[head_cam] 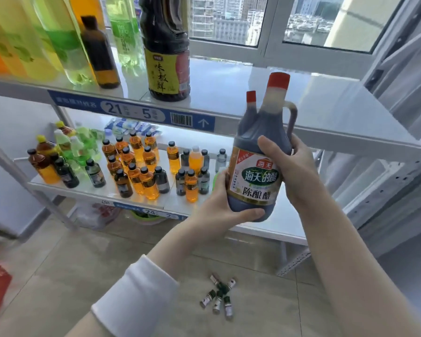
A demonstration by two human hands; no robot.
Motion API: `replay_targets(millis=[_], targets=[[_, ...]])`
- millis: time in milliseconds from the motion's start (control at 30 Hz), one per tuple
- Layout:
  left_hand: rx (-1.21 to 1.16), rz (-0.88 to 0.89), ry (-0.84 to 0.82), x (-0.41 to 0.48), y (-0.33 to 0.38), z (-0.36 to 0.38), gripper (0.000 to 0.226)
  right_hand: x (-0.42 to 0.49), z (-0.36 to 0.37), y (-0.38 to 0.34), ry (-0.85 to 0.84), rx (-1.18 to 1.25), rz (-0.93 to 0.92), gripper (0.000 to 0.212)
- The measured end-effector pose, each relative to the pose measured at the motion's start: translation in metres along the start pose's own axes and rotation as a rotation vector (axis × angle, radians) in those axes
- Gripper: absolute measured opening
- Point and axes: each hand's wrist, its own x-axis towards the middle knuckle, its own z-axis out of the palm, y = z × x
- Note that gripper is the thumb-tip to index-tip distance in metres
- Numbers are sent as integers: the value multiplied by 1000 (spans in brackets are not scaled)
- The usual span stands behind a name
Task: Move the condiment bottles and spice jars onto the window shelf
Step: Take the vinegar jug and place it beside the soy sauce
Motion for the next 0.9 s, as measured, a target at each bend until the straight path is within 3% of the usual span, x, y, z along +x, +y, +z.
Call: replay_targets(millis=[167, 333, 500, 667, 900], targets=[[62, 42, 58, 52, 25, -31, 83, 65, 13, -17, -39, -6, -40, 47], [108, 89, 72, 98, 40, -70, 81, 115, 34, -31, -16, 16, -105, 29], [129, 137, 61, 135, 54, -111, 80, 155, 59, -46, -5, 21, -145, 48], [160, 174, 48, 174, 61, -145, 80, 196, 79, -49, 33, -1, -179, 41], [207, 154, 52, 207, 51, -166, 82, 227, 93, -33, 53, -112, -224, 71]])
